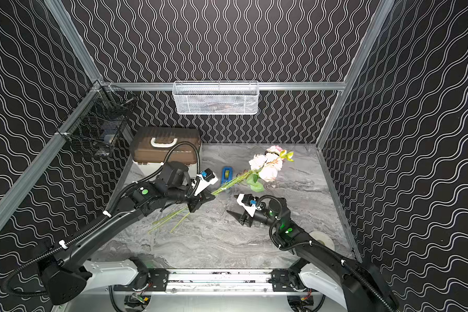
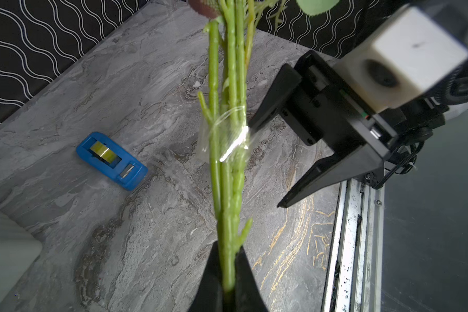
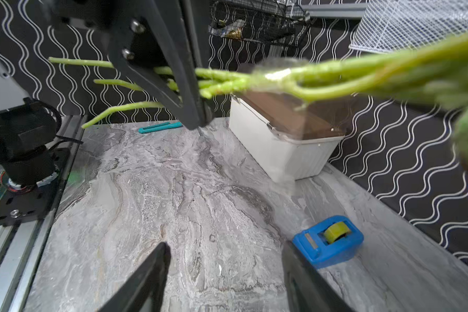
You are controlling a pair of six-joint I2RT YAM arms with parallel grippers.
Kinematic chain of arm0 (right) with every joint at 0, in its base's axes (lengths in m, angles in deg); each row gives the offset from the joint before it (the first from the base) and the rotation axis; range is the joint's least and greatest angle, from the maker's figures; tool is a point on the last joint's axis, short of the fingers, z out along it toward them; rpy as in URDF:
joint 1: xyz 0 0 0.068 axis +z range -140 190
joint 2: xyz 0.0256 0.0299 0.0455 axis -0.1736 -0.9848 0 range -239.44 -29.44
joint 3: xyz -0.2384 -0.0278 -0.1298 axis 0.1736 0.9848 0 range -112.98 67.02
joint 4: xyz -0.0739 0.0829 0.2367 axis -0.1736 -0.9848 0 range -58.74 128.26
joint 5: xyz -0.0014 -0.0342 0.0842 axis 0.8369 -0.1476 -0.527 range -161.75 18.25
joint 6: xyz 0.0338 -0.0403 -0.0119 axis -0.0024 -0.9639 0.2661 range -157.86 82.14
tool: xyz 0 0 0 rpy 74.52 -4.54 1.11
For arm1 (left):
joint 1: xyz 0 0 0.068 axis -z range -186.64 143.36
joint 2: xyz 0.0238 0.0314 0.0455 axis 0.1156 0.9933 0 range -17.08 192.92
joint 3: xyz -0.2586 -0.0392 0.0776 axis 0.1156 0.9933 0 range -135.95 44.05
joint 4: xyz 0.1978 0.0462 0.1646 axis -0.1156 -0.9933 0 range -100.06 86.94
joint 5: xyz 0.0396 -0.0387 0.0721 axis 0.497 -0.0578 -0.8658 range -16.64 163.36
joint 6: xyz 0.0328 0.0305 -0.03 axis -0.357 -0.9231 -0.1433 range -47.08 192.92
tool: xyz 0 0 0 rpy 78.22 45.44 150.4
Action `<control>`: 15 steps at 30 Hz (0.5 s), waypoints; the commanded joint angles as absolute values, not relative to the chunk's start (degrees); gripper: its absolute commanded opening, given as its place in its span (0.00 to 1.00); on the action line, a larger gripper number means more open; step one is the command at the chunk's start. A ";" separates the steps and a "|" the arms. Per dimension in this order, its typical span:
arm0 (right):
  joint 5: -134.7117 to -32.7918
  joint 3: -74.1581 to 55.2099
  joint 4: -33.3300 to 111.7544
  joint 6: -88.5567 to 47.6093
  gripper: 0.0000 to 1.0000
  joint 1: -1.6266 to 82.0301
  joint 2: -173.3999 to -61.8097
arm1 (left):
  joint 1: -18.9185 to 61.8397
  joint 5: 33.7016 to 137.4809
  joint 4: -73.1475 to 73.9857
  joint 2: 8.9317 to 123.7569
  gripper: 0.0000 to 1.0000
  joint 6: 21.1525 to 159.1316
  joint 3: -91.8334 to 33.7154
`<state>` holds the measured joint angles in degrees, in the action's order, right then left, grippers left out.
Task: Wrap bouquets with tape
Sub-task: Wrap the tape around the bouquet.
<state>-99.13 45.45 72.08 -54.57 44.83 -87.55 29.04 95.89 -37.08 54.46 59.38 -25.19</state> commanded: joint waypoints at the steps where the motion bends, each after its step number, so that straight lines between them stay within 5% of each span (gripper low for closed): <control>1: -96.32 44.03 75.52 -50.33 0.81 44.86 -88.91 | 28.98 98.92 -34.78 54.16 0.00 57.98 -24.95; 10: -98.33 40.17 80.44 -48.12 0.79 44.80 -93.15 | 28.98 101.56 -34.27 54.34 0.00 58.64 -24.72; 15: -100.66 38.31 81.50 -47.76 0.69 44.84 -94.90 | 29.01 101.99 -34.78 54.61 0.00 58.57 -24.82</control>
<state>-98.87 39.33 78.05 -48.80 44.83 -94.34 29.04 100.26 -36.84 54.49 59.29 -24.81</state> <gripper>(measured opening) 0.706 0.088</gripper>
